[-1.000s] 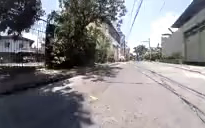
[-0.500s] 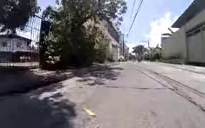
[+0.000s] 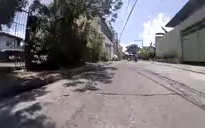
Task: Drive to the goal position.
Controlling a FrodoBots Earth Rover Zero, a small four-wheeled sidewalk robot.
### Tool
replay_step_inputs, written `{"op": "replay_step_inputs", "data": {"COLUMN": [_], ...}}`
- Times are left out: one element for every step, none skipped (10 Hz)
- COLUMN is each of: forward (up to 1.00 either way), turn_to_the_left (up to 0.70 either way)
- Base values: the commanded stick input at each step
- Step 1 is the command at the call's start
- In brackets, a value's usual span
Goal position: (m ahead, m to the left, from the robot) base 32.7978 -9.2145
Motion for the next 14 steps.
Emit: {"op": "replay_step_inputs", "data": {"forward": [1.0,1.0,1.0,1.0,1.0,1.0,1.0,1.0,0.99,0.95,0.96,0.98,0.86,0.72], "turn_to_the_left": [-0.01,-0.01,-0.01,-0.01,-0.01,-0.03,-0.27,-0.39,-0.39,-0.36,-0.03,-0.01,-0.01,-0.01]}}
